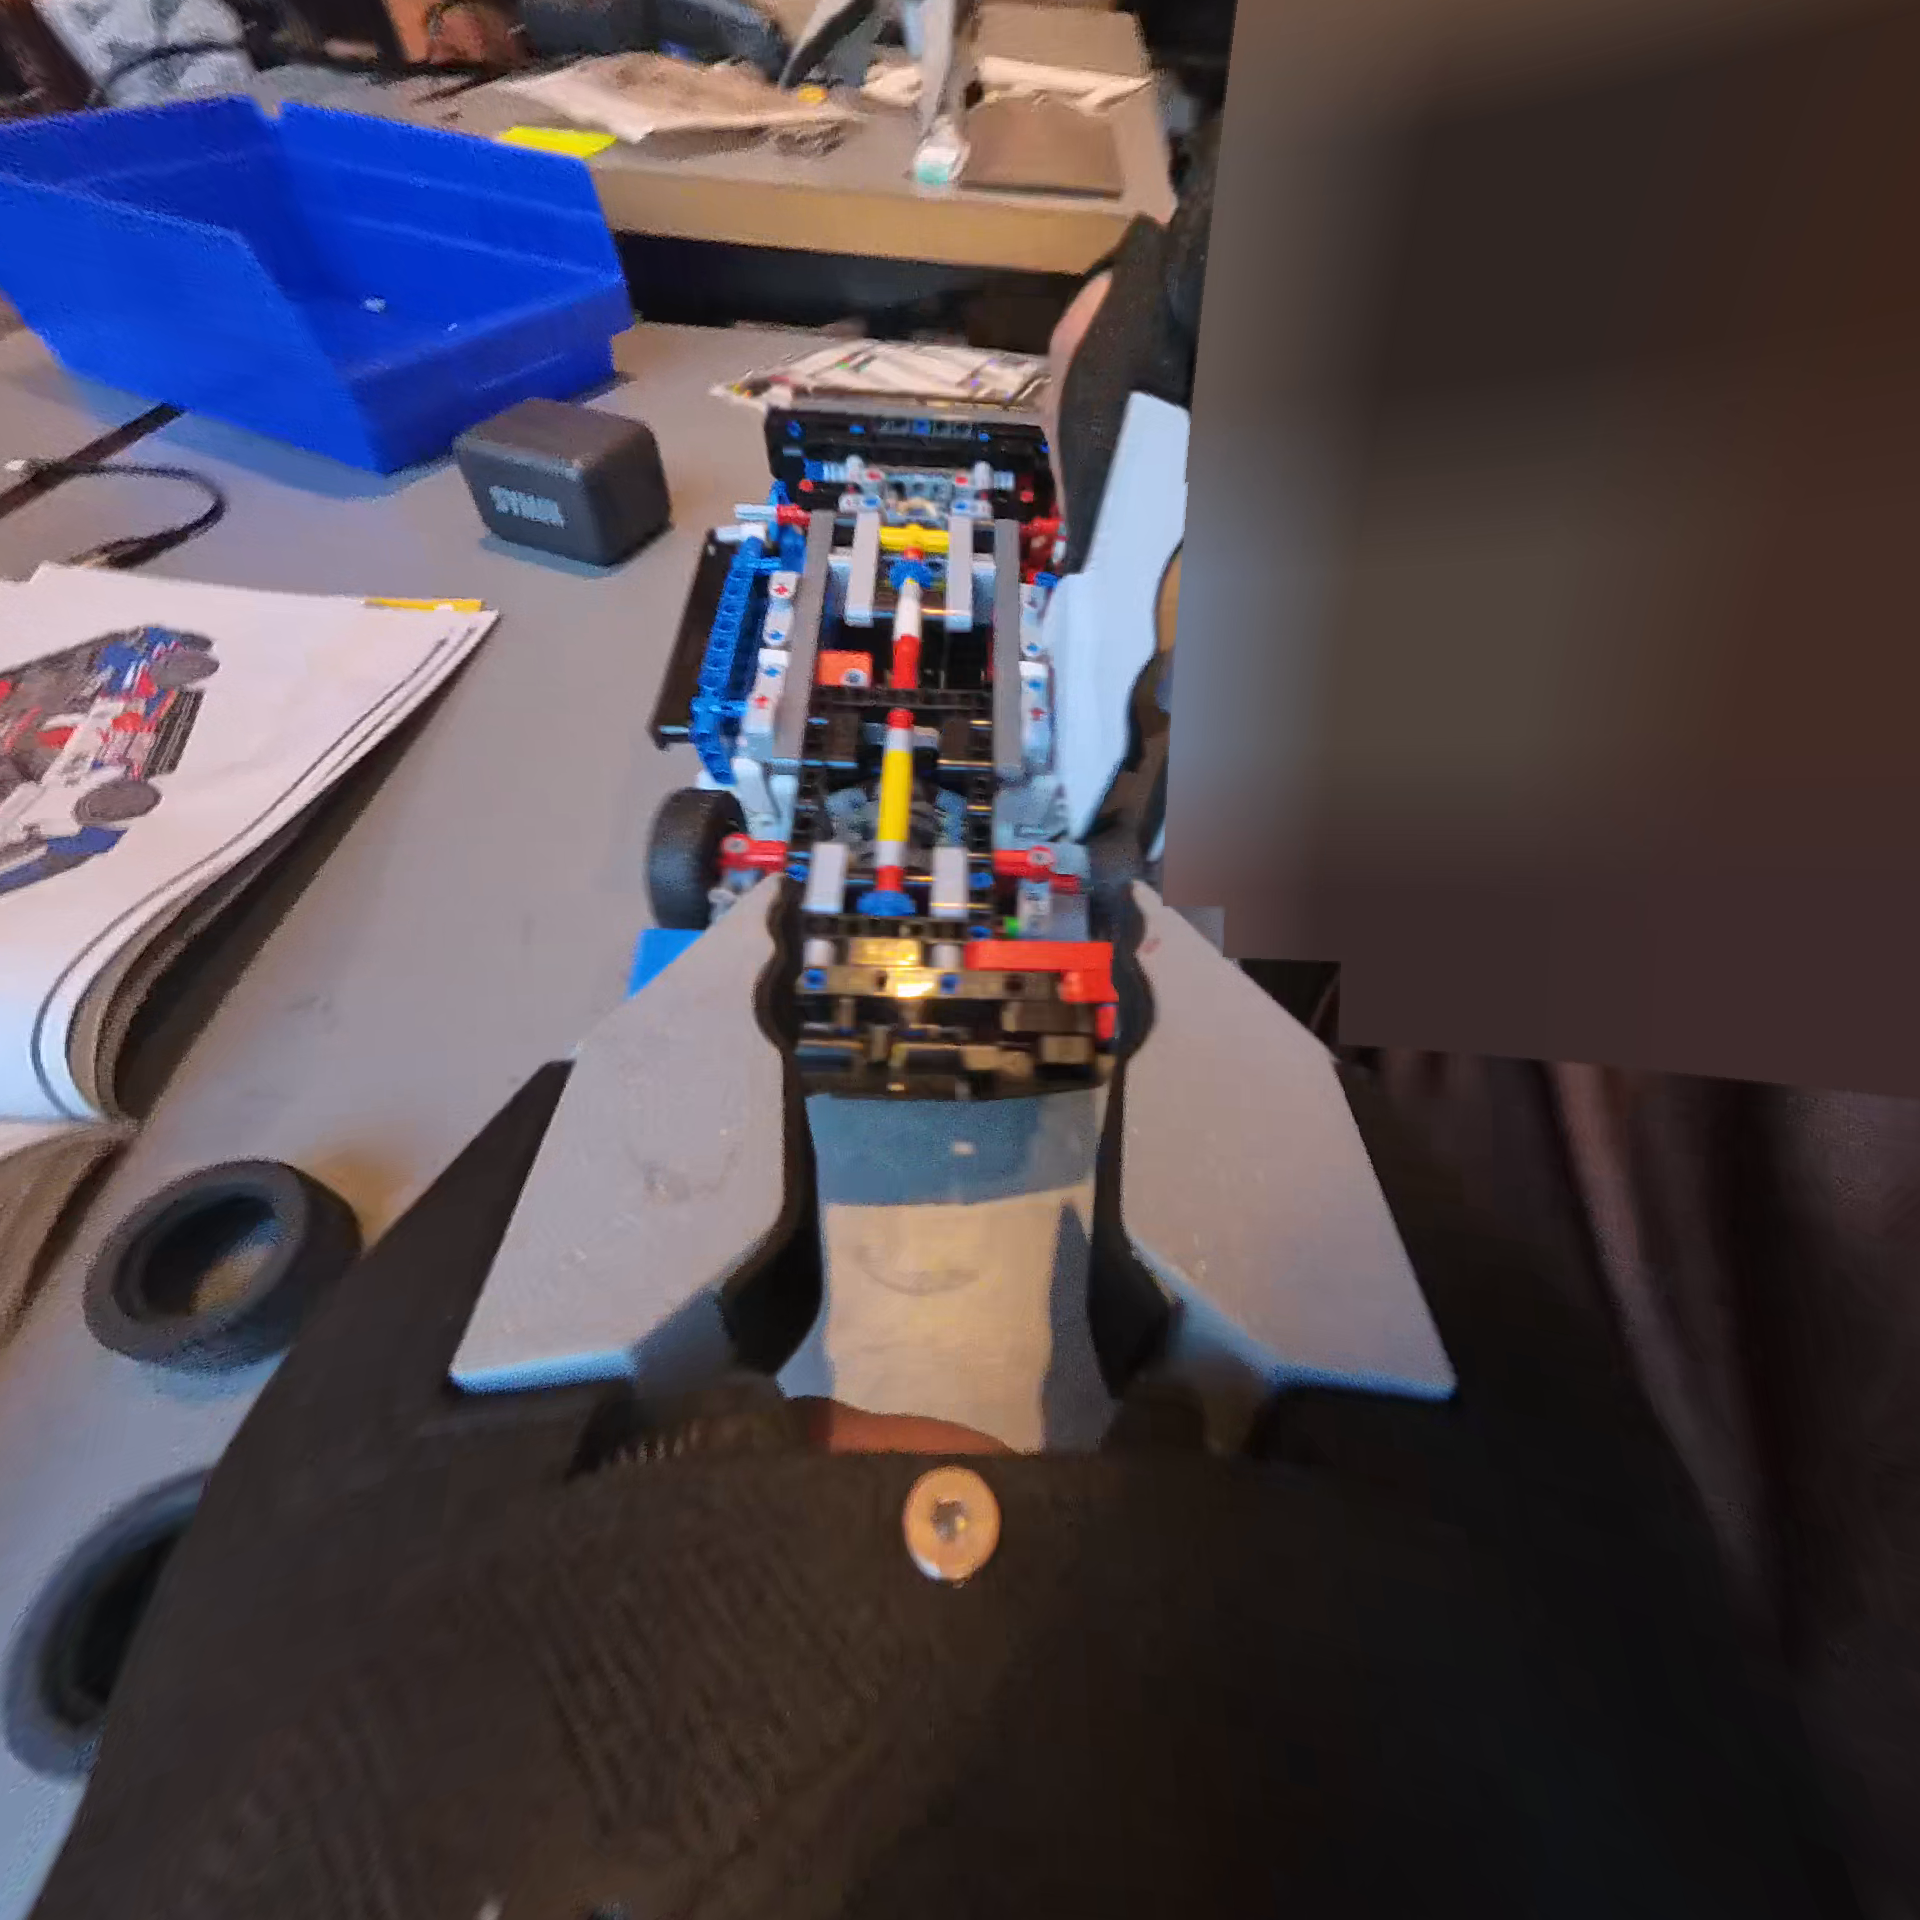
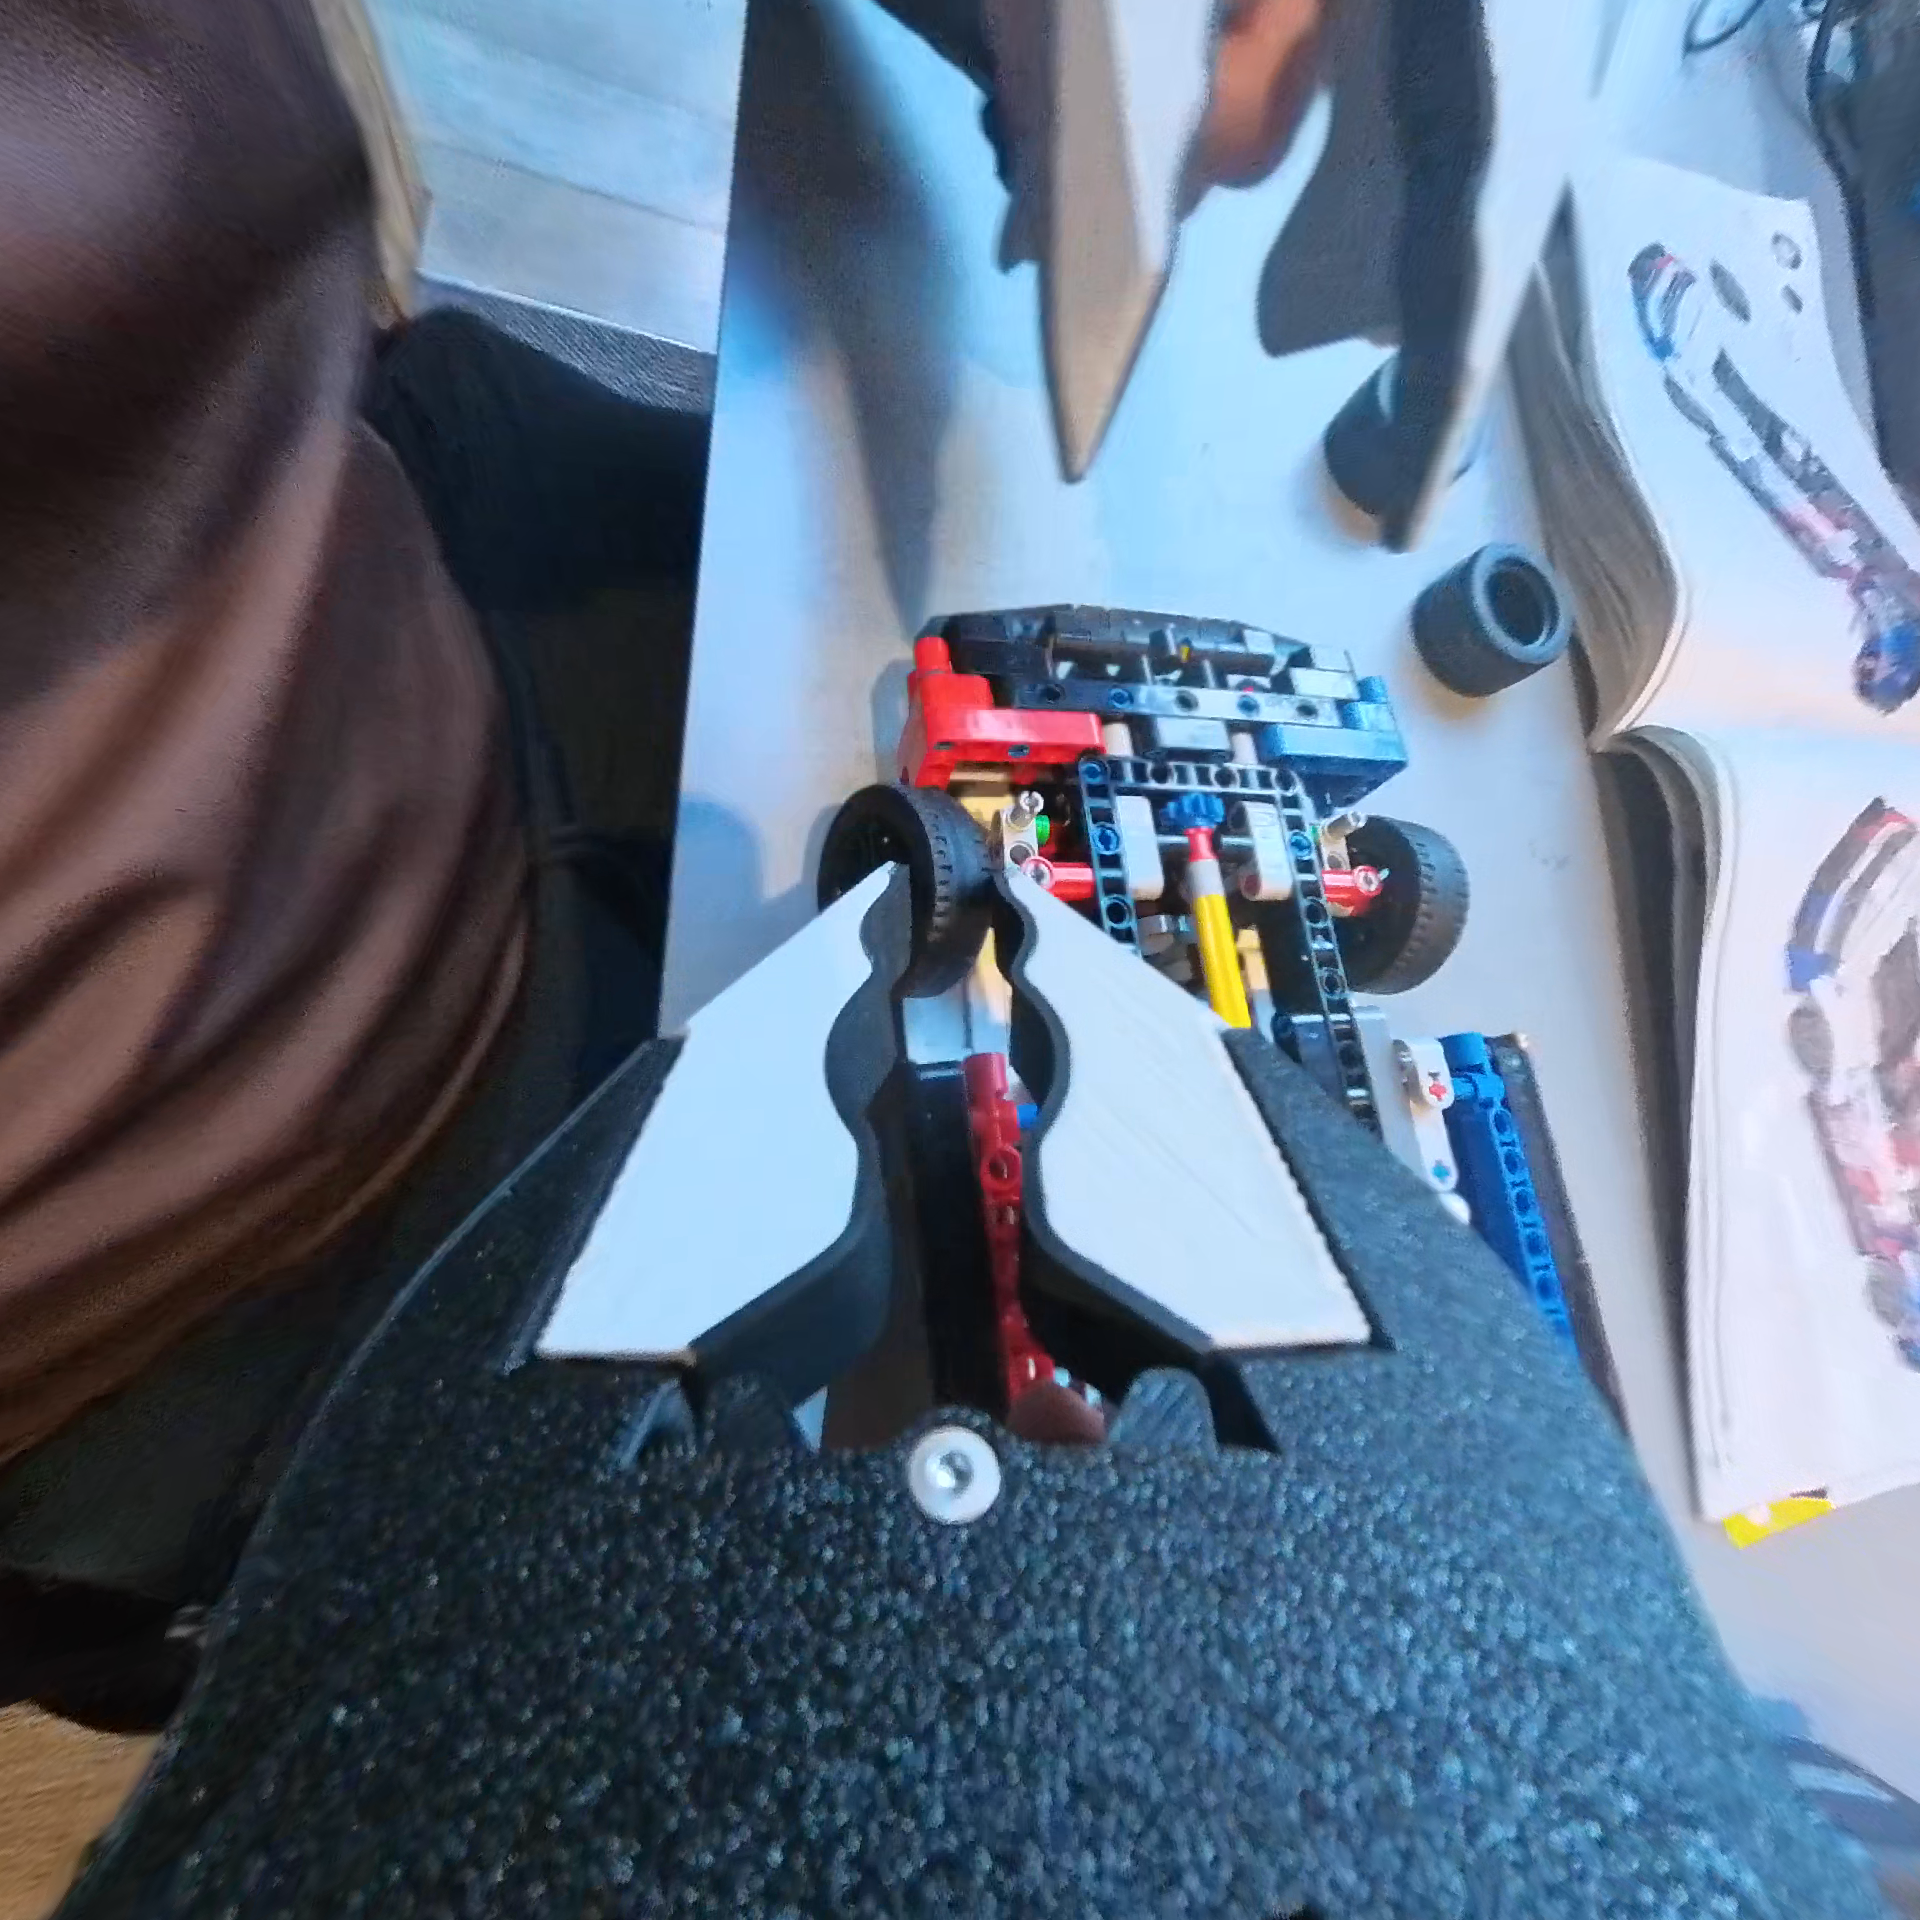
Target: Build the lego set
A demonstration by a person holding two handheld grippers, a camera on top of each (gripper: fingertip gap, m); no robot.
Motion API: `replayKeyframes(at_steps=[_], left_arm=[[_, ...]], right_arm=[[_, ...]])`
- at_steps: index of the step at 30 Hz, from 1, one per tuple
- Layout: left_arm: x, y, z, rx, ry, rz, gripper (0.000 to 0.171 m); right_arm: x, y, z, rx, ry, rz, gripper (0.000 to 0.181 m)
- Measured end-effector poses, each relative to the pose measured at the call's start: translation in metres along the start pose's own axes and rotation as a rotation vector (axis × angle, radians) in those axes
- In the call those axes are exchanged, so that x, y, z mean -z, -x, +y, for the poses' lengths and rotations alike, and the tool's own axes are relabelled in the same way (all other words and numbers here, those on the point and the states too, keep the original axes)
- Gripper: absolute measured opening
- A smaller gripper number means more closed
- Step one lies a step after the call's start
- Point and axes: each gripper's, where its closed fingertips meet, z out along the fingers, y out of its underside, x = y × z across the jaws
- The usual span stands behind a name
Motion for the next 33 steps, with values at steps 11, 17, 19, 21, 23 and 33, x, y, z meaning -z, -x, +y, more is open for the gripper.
replayKeyframes(at_steps=[11,17,19,21,23,33], left_arm=[[-0.059,-0.019,0.035,-0.352,0.265,-0.547,0.038],[-0.061,-0.017,0.038,-0.448,0.255,-0.621,0.015],[-0.060,-0.016,0.037,-0.432,0.246,-0.614,0.015],[-0.059,-0.016,0.037,-0.408,0.241,-0.591,0.015],[-0.058,-0.015,0.038,-0.399,0.244,-0.567,0.015],[-0.059,-0.011,0.039,-0.369,0.234,-0.463,0.014]], right_arm=[[0.001,-0.010,0.004,0.277,-0.039,0.210,0.011],[-0.001,-0.016,0.006,0.319,-0.025,0.283,0.012],[-0.001,-0.016,0.005,0.304,-0.031,0.253,0.015],[0.002,-0.015,0.006,0.248,-0.020,0.175,0.034],[0.008,-0.021,0.005,0.163,-0.026,0.112,0.057],[-0.014,-0.031,0.020,-0.018,0.175,-0.018,0.067]])
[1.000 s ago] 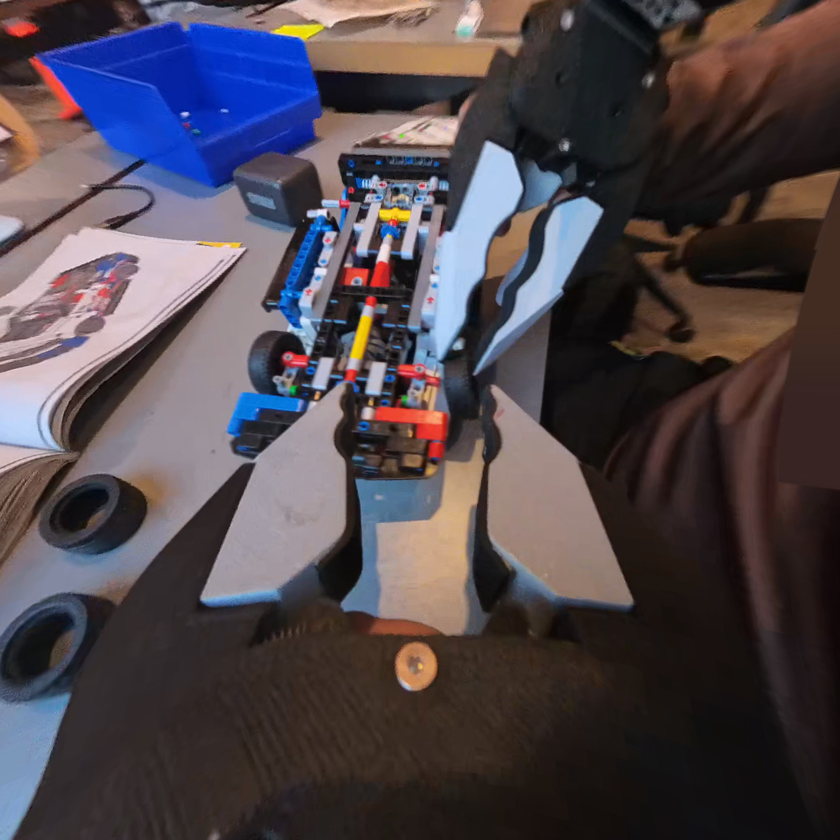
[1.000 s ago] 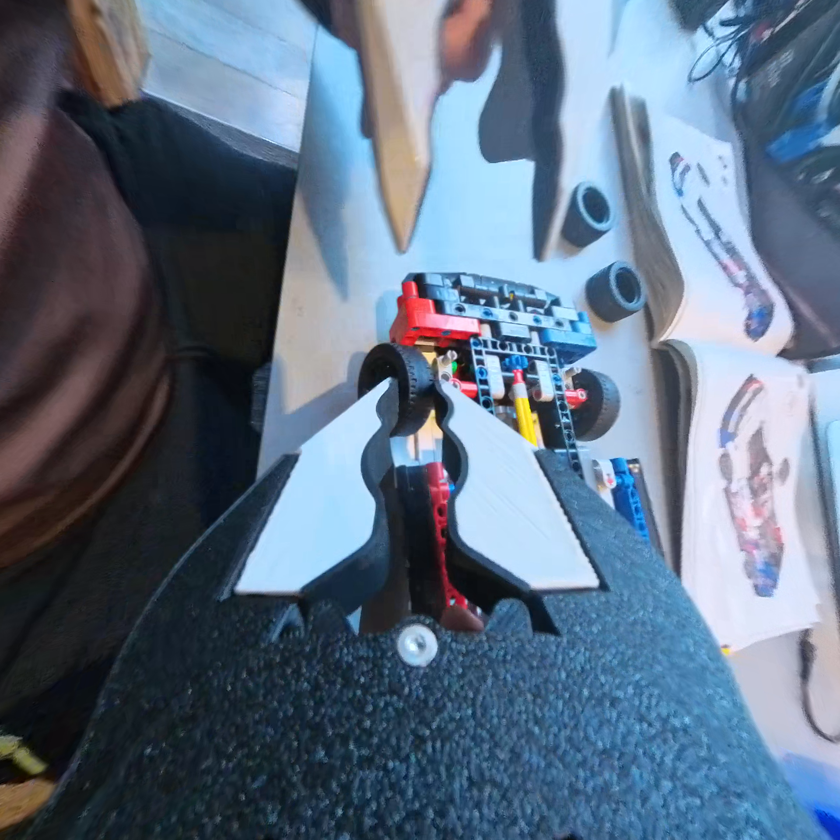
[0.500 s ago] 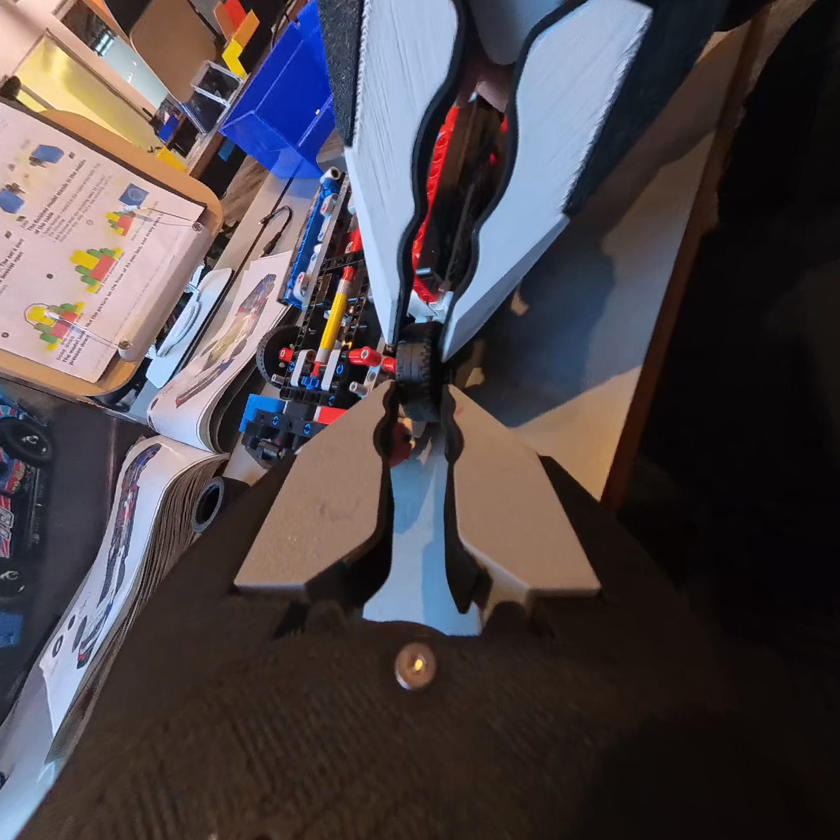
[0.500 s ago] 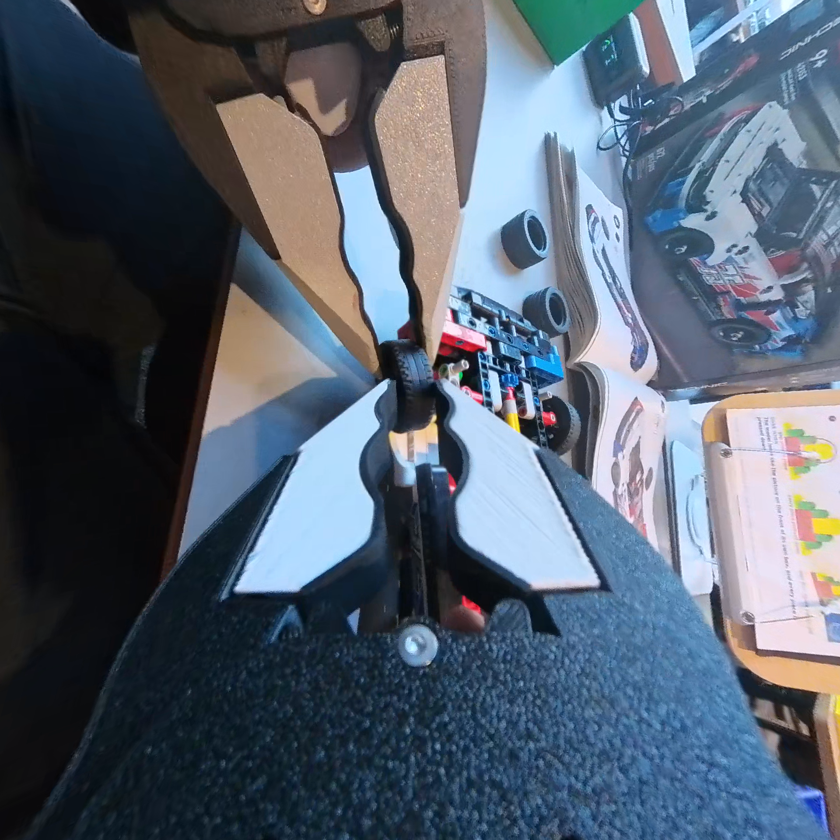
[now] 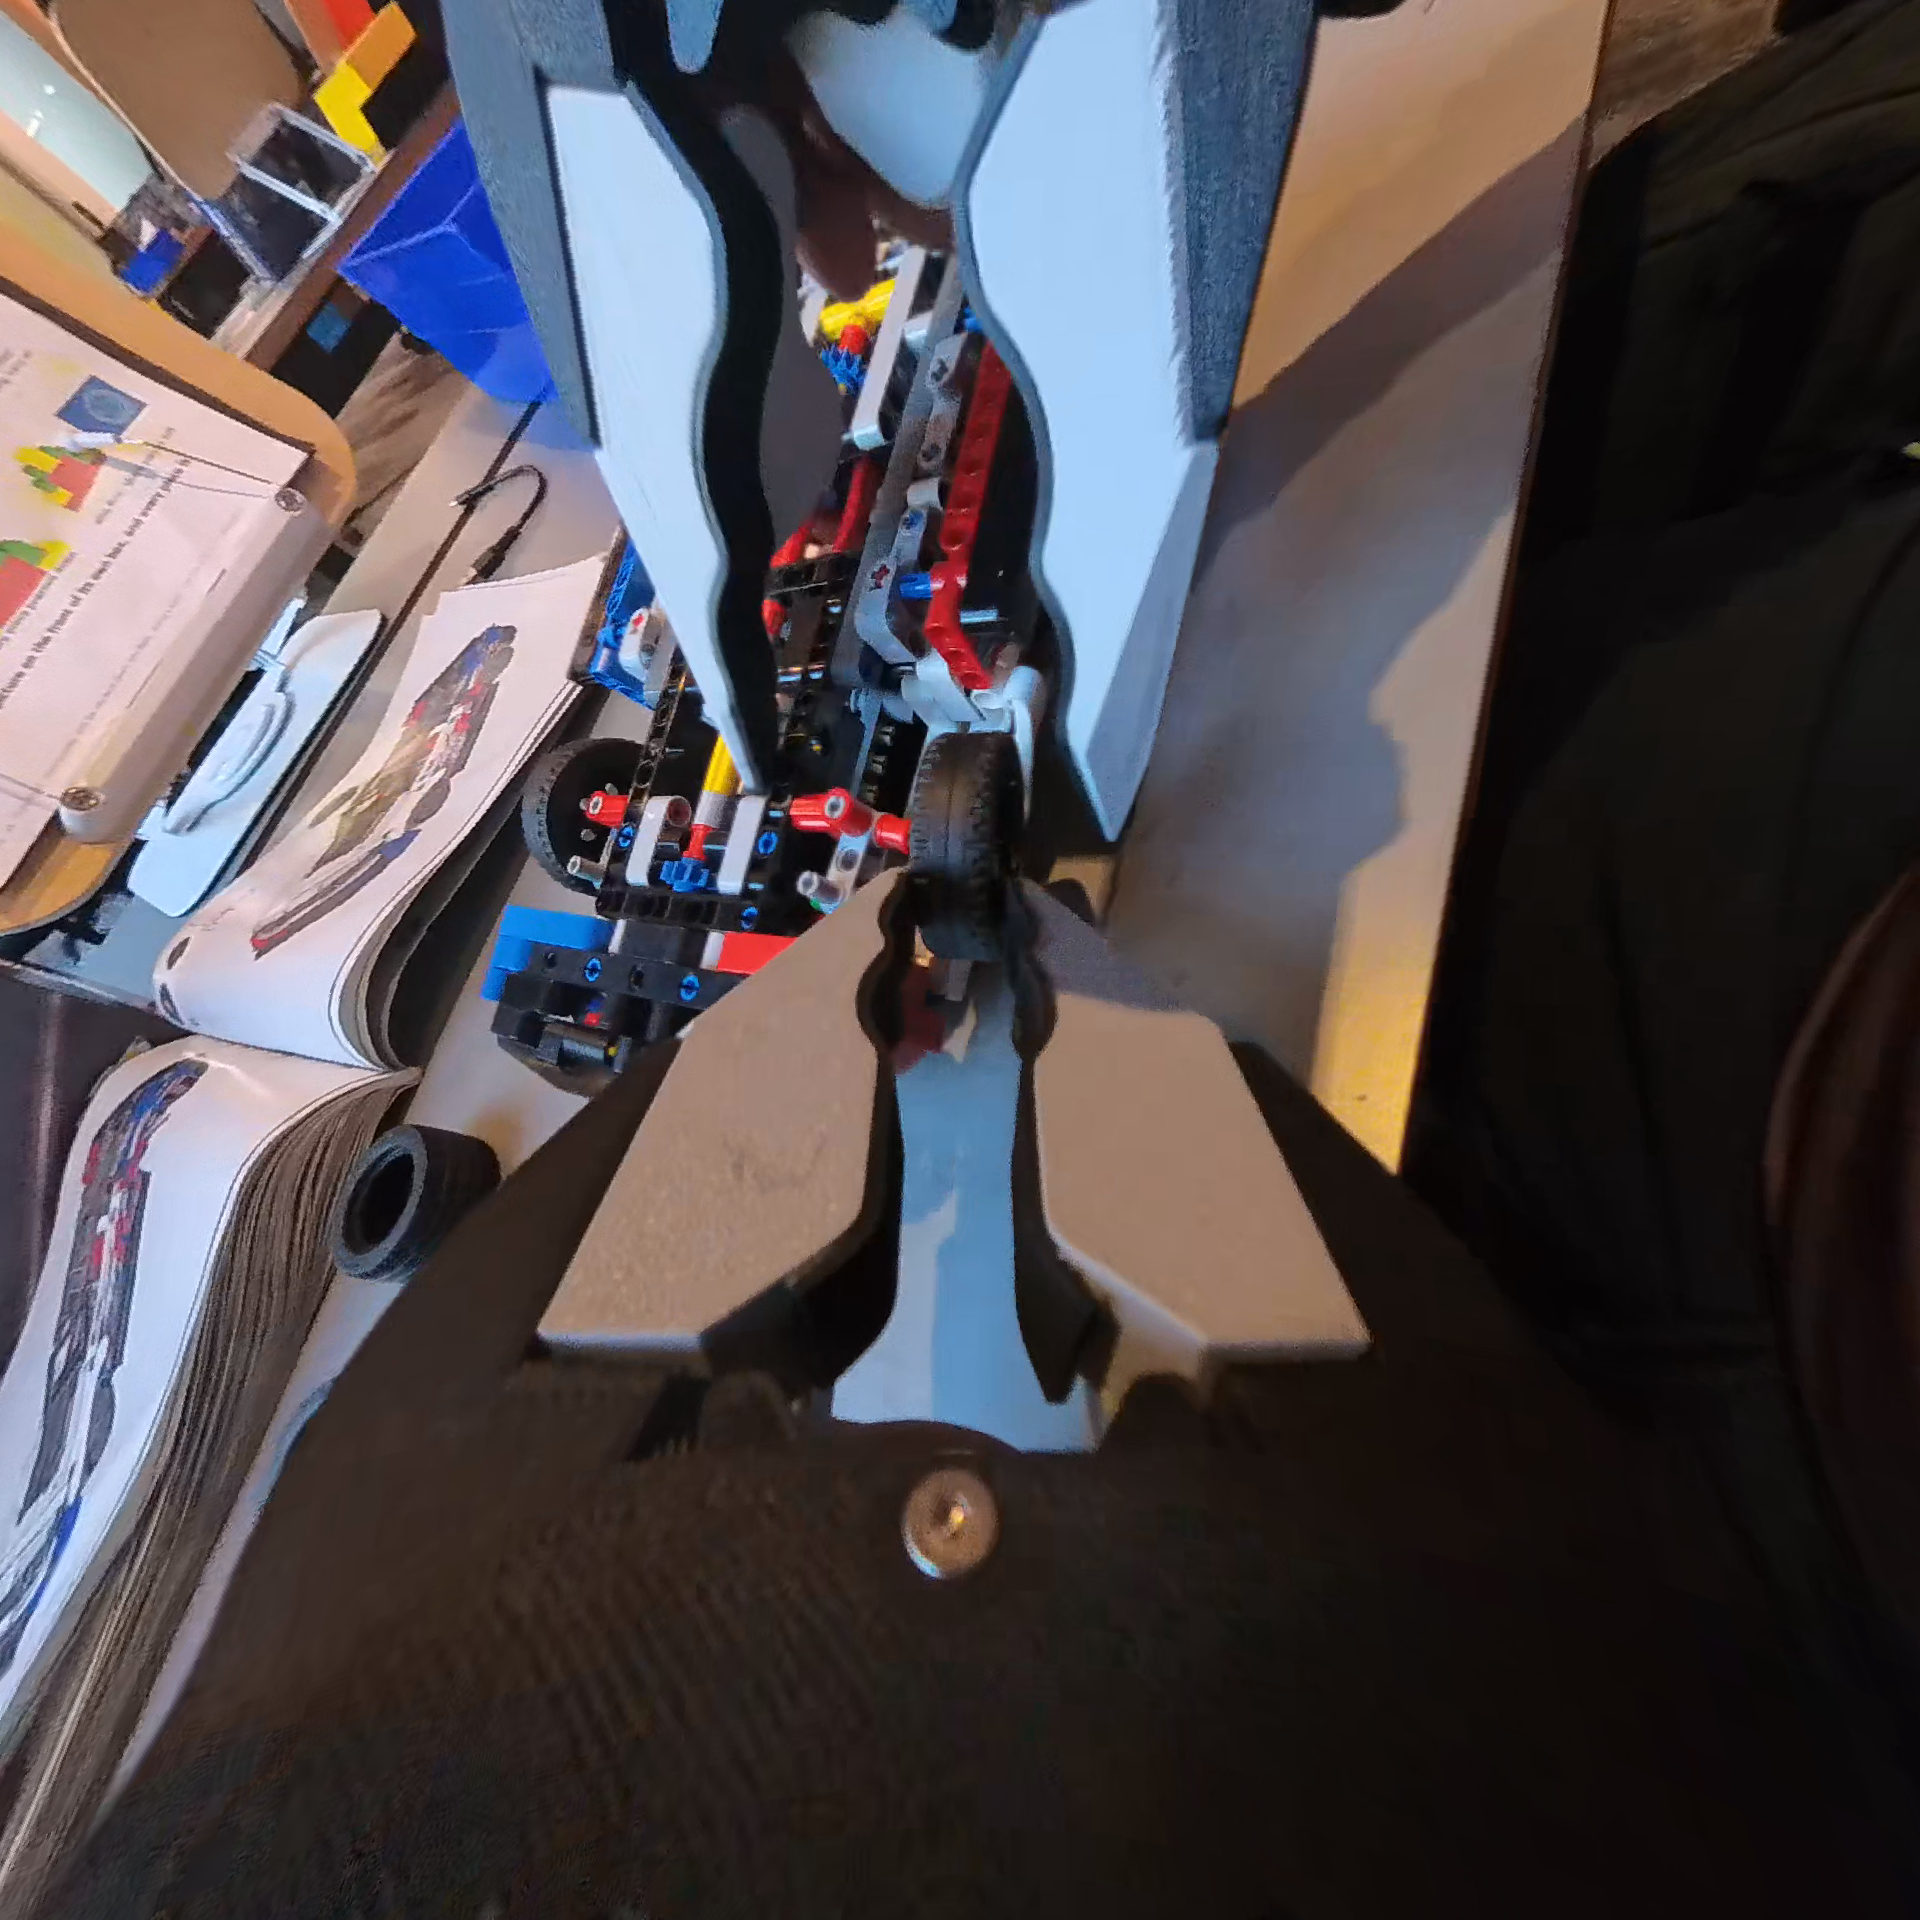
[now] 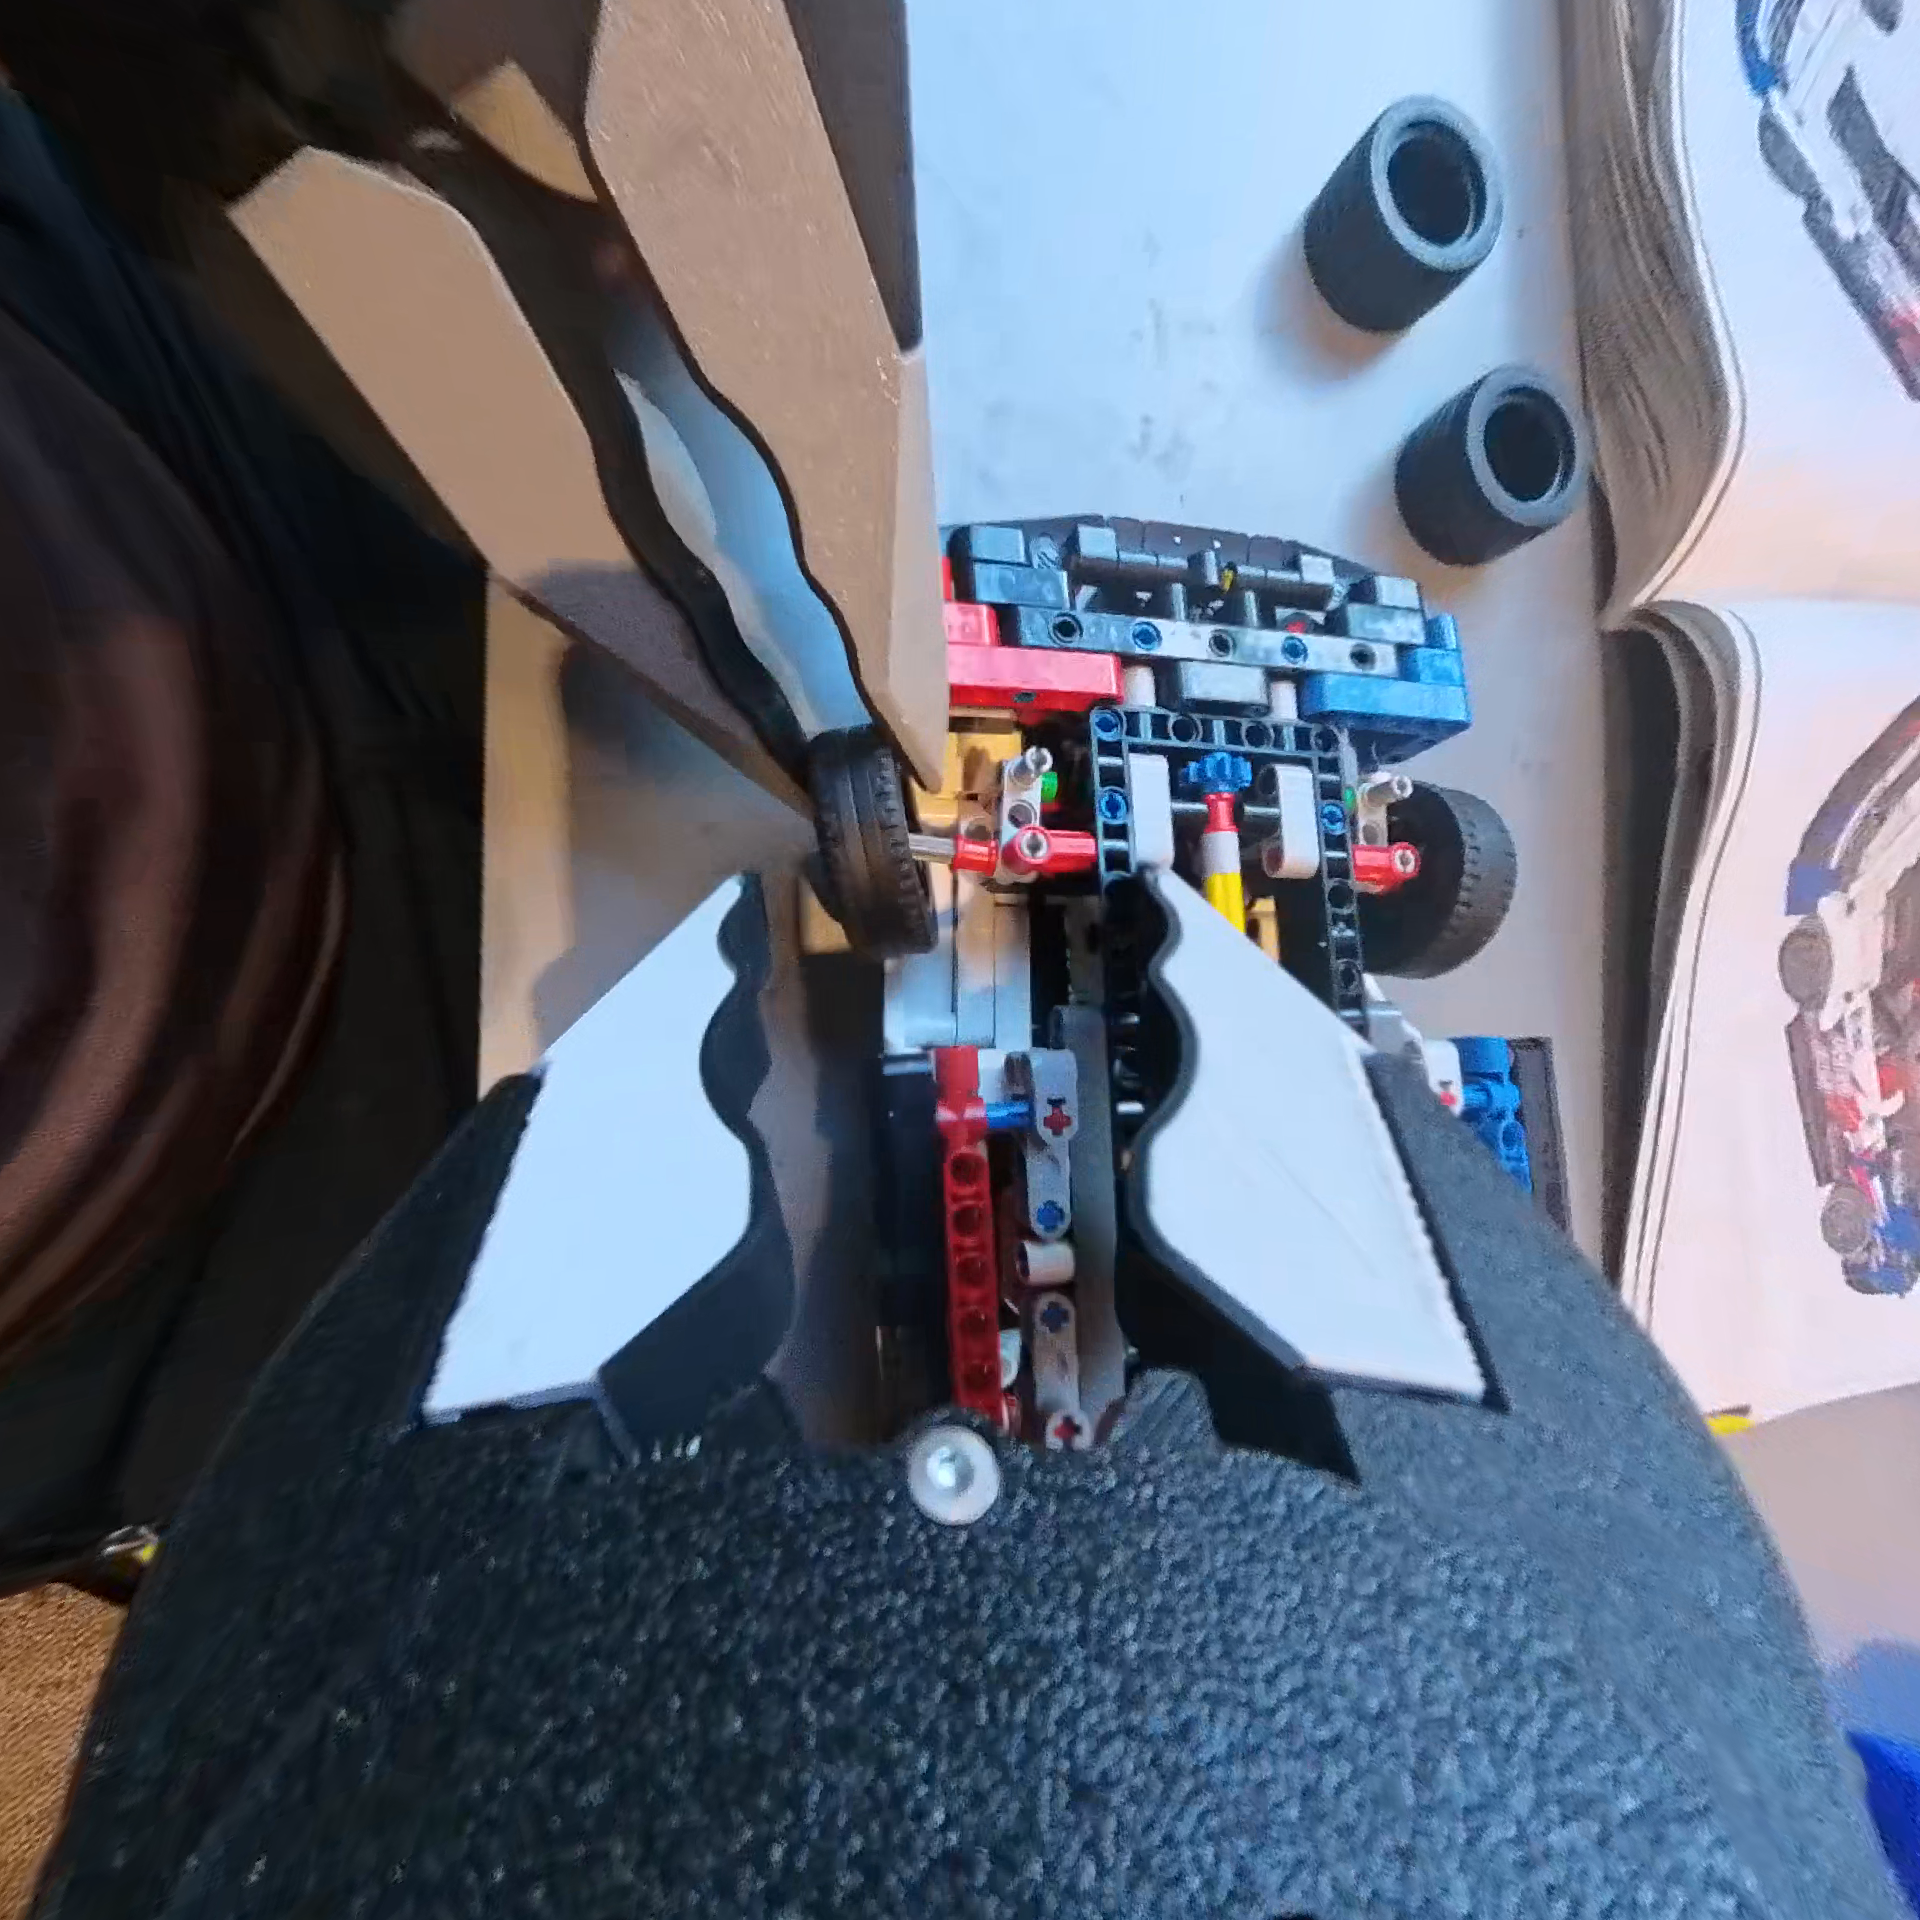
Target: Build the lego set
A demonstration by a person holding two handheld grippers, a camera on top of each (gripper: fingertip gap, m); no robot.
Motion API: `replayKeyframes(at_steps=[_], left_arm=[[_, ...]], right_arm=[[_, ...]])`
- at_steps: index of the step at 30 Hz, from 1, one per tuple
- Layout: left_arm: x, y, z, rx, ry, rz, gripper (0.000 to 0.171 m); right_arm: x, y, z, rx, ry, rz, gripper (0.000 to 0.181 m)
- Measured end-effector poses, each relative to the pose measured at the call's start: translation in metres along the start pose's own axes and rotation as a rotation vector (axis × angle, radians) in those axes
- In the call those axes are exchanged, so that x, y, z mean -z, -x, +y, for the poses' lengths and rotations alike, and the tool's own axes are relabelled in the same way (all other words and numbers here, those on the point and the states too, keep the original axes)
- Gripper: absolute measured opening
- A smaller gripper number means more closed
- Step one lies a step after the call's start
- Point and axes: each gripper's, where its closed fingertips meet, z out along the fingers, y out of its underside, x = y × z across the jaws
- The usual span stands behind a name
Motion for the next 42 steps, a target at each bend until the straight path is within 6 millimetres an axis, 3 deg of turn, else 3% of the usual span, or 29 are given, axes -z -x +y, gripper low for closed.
replayKeyframes(at_steps=[6,16,19,27,28,30,32,36,42], left_arm=[[-0.004,-0.002,0.000,0.050,-0.015,0.080,0.013],[-0.004,-0.005,-0.006,0.099,-0.030,0.098,0.012],[-0.002,-0.001,-0.008,0.180,-0.051,0.126,0.011],[-0.002,-0.006,-0.007,0.201,-0.034,0.182,0.011],[0.002,-0.007,-0.008,0.233,-0.039,0.200,0.014],[0.015,-0.002,-0.010,0.271,-0.053,0.234,0.042],[0.026,0.021,-0.009,0.273,-0.067,0.227,0.063],[0.013,0.053,-0.003,0.312,-0.012,0.354,0.109],[-0.018,0.058,0.009,0.142,0.018,0.388,0.117]], right_arm=[[0.001,-0.005,-0.002,-0.040,-0.045,-0.024,0.056],[0.006,-0.004,0.000,0.071,-0.085,0.043,0.050],[0.012,0.007,-0.004,0.182,-0.152,0.031,0.012],[0.006,0.014,0.000,0.127,-0.095,-0.076,0.011],[0.005,0.015,0.001,0.122,-0.087,-0.071,0.011],[0.005,0.013,0.001,0.087,-0.083,-0.048,0.011],[0.007,0.011,0.001,0.043,-0.093,-0.041,0.011],[0.009,0.009,0.001,-0.035,-0.105,-0.030,0.013],[0.006,0.006,-0.001,-0.190,-0.079,-0.068,0.012]])
